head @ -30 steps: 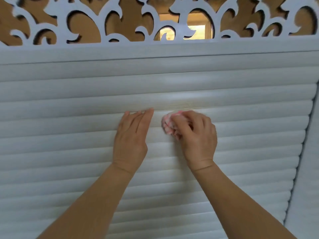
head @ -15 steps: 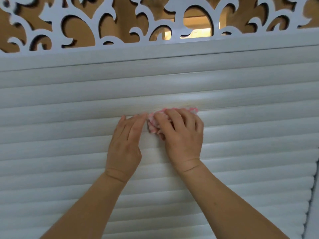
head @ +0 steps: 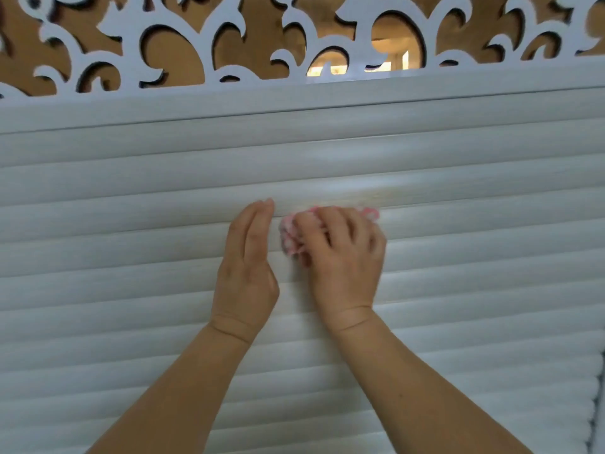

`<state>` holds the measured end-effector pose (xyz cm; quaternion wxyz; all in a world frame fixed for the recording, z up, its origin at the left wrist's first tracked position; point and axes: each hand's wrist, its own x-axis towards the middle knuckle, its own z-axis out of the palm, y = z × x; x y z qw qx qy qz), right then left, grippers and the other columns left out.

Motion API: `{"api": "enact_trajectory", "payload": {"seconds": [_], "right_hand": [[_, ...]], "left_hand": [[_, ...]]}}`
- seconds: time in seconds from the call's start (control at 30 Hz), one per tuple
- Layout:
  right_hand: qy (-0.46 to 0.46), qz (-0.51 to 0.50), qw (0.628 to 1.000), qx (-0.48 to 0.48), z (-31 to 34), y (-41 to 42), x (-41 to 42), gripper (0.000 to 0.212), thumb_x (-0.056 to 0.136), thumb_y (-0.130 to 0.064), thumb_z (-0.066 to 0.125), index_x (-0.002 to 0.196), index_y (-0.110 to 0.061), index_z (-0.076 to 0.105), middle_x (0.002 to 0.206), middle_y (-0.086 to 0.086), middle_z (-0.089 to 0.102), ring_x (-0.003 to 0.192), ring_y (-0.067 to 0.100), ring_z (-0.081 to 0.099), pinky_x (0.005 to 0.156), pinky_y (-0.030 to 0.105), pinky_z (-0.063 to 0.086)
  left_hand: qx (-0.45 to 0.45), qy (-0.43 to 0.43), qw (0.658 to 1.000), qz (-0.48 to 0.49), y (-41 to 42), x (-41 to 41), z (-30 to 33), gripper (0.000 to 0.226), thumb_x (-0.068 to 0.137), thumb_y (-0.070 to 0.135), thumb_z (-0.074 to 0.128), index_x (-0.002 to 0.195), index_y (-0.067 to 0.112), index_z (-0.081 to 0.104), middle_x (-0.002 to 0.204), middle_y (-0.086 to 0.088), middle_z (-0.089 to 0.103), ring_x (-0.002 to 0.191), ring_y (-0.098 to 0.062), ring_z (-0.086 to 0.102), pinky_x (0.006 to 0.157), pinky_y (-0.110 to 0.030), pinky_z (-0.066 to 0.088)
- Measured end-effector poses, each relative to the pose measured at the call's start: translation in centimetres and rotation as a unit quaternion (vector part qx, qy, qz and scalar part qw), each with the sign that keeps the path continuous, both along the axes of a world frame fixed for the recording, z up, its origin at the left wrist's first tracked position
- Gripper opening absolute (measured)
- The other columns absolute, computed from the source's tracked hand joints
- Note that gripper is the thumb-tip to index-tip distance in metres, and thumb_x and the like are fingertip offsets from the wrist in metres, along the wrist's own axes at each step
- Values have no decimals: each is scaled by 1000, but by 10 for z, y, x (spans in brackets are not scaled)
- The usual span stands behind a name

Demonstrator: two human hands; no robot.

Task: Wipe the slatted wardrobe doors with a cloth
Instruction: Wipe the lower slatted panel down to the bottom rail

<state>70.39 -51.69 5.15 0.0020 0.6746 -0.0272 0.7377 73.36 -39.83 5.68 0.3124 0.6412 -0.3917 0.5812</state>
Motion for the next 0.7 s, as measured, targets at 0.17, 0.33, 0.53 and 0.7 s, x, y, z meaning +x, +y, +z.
{"api": "enact_trajectory", "payload": {"seconds": [0.17, 0.33, 0.53, 0.7], "right_hand": [[3, -6, 996, -87, 4, -1, 2, 22, 89, -19, 54, 96, -29, 72, 101, -6, 69, 96, 22, 61, 84, 36, 40], [6, -36, 998, -55, -2, -65, -14, 23, 82, -19, 61, 100, -30, 71, 105, -3, 68, 100, 24, 59, 80, 35, 41], [-45, 1, 988, 149, -6, -122, -31, 24, 79, -15, 59, 97, -22, 72, 107, 2, 65, 100, 22, 46, 81, 41, 49], [-101, 81, 966, 226, 7, -87, -19, 35, 77, -10, 48, 104, -6, 70, 113, 17, 62, 107, 35, 53, 105, 18, 25]], "left_hand": [[10, -21, 1000, -7, 4, 0, 2, 53, 78, -6, 26, 129, 1, 36, 126, -23, 44, 121, -27, 40, 110, -20, 25], [20, -39, 998, 51, -1, 3, -4, 60, 74, -13, 26, 131, 3, 38, 130, -12, 40, 119, -29, 42, 109, -26, 30], [78, -113, 982, 129, -11, 14, -17, 55, 78, -15, 28, 125, 6, 49, 122, -17, 53, 115, -34, 44, 103, -52, 33], [51, -111, 982, 143, -19, 18, -21, 48, 79, -14, 32, 116, 4, 56, 116, -20, 58, 113, -35, 44, 104, -53, 30]]}}
